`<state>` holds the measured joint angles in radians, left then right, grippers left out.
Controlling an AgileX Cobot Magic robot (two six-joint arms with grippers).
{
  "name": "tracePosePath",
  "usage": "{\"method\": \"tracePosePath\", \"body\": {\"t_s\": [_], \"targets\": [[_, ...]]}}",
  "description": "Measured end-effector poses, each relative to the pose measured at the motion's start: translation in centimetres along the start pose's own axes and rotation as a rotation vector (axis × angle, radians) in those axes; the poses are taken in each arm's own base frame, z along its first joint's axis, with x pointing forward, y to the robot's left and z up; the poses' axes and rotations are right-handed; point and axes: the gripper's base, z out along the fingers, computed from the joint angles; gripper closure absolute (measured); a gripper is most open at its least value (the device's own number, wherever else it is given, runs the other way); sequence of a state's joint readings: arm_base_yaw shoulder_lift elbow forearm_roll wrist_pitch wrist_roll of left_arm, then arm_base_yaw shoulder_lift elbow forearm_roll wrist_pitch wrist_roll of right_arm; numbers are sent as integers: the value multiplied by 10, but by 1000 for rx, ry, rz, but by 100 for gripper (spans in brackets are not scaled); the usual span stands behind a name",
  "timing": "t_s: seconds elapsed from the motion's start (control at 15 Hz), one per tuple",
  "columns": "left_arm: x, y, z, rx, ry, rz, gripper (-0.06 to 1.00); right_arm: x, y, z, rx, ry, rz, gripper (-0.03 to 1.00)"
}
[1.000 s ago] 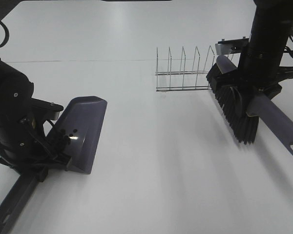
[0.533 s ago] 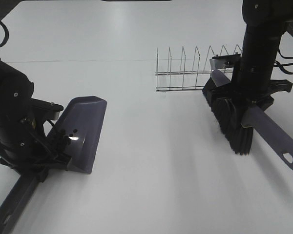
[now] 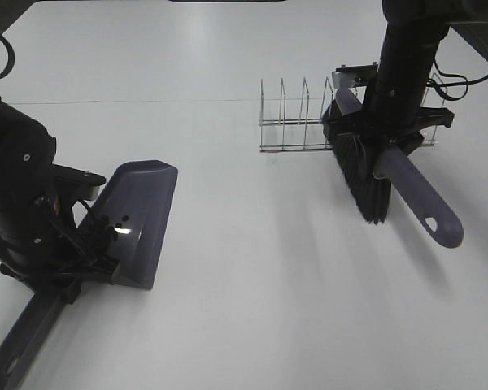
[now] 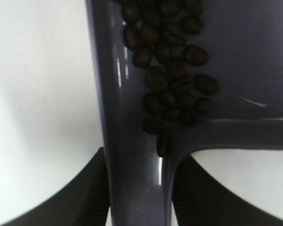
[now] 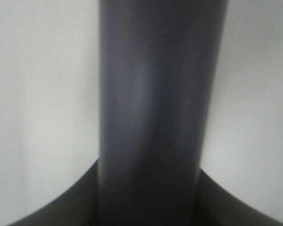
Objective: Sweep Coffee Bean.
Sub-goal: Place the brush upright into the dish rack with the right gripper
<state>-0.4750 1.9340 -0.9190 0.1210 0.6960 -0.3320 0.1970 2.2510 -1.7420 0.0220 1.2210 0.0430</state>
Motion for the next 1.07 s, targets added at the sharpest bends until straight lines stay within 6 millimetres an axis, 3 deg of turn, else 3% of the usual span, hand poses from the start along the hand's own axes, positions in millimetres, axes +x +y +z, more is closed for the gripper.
{"method": "tracePosePath", "body": {"t_s": [0.13, 0.27, 0.6, 0.93, 1.07], "targets": [[0, 0, 0, 0, 0, 0, 60, -24, 4, 3, -32, -50, 18, 67], [0, 0, 0, -1, 4, 3, 60, -34, 5, 2, -40, -69, 46, 67], [1, 0, 0, 1, 8, 10, 60, -49, 5, 1, -53, -113, 82, 67], [1, 0, 0, 3, 8, 9, 60, -50, 4, 2, -61, -115, 88, 67], [1, 0, 0, 3, 8, 9, 60, -51, 7, 1, -103, -119, 100, 48]]}}
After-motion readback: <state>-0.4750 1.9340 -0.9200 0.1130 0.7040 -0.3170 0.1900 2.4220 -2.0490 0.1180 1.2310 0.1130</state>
